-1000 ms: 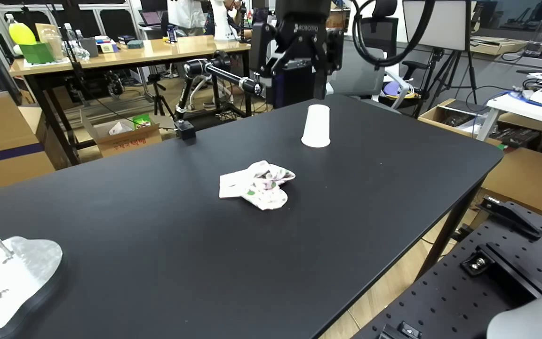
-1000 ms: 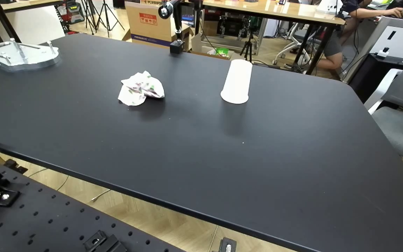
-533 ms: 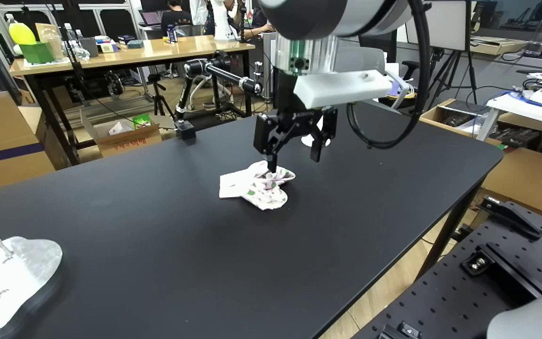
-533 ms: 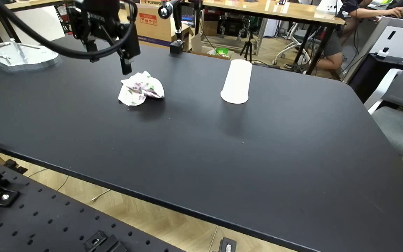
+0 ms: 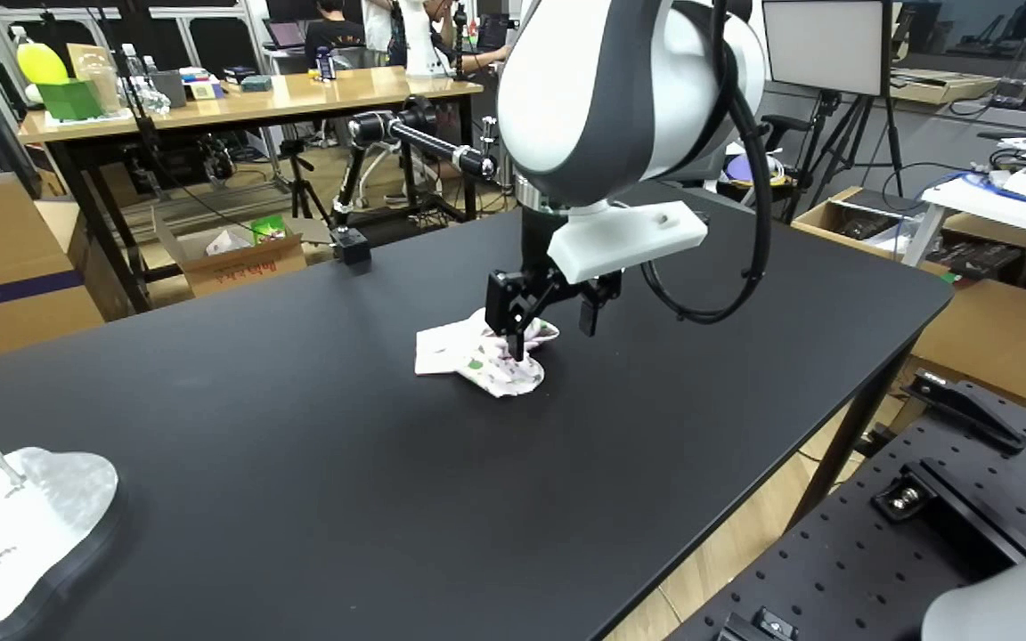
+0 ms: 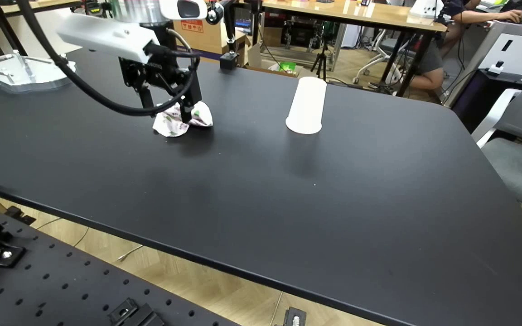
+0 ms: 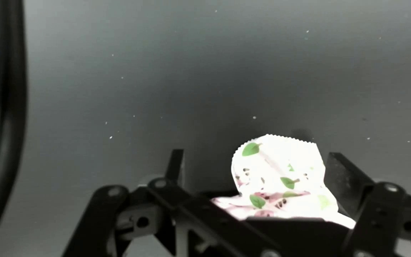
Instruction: Hang the towel on the black clamp stand on the table
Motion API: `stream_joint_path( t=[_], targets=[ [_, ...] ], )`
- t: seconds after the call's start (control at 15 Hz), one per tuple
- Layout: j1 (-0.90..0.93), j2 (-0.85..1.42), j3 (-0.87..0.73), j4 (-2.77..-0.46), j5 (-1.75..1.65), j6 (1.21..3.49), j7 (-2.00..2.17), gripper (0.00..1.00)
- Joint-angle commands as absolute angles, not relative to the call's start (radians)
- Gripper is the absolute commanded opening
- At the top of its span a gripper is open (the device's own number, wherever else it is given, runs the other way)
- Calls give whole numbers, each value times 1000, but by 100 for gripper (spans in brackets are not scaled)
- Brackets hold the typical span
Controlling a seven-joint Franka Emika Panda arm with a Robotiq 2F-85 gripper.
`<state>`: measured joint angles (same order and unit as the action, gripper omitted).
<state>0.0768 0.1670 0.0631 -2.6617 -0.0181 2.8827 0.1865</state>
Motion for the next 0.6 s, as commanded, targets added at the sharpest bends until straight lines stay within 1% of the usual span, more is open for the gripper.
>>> stream_joint_path(
  t=[0.0, 0.4, 0.47, 0.53],
  targets=[
    [126, 258, 2, -2587, -96, 2905, 237, 100],
    [200, 362, -79, -2477, -165, 2906, 219, 100],
    [203, 377, -78, -2461, -164, 2909, 209, 75],
    [197, 390, -67, -2447, -149, 2908, 195, 75]
  ],
)
